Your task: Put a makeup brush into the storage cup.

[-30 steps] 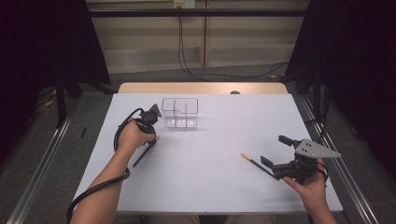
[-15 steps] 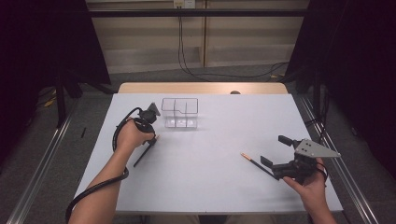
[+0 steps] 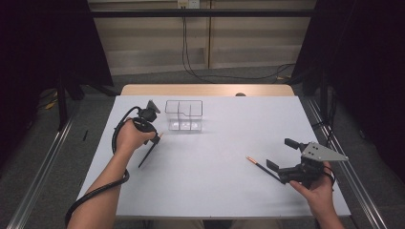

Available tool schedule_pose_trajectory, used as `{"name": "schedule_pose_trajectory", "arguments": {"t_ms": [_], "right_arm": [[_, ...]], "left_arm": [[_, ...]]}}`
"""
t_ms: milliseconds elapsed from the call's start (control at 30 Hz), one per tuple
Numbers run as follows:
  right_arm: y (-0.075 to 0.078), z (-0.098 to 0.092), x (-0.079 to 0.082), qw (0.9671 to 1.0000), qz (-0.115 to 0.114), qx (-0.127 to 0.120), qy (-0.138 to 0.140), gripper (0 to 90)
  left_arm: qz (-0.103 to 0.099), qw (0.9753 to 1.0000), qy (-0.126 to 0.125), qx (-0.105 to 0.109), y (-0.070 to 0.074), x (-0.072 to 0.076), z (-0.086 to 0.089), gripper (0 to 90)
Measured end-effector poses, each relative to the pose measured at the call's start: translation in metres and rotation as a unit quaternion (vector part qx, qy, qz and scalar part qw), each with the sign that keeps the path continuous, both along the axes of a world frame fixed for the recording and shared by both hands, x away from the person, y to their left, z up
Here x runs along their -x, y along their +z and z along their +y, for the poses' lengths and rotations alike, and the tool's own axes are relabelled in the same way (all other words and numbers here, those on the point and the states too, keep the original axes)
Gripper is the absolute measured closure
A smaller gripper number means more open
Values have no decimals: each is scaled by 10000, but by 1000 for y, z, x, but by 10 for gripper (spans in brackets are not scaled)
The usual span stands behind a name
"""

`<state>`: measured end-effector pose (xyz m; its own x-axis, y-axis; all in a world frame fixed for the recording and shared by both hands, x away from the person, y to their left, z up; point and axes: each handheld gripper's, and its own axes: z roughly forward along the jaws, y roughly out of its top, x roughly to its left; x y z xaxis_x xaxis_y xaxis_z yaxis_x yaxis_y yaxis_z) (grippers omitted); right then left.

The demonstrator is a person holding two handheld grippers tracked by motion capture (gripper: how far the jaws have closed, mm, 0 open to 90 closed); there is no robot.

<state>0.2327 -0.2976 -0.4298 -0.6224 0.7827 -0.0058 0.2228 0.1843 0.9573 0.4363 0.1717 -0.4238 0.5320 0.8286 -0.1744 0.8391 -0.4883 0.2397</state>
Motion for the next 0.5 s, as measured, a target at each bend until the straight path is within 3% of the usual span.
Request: {"name": "schedule_pose_trajectory", "arguments": {"t_ms": [233,500], "right_arm": [[0,0,0,10000,-9,2,-17,0],[0,0,0,10000,-5,8,3,0]], "left_arm": [[-203,9993,154,272,4,2,10,845],[-607,9958,371,575,6,9,19,845]]}}
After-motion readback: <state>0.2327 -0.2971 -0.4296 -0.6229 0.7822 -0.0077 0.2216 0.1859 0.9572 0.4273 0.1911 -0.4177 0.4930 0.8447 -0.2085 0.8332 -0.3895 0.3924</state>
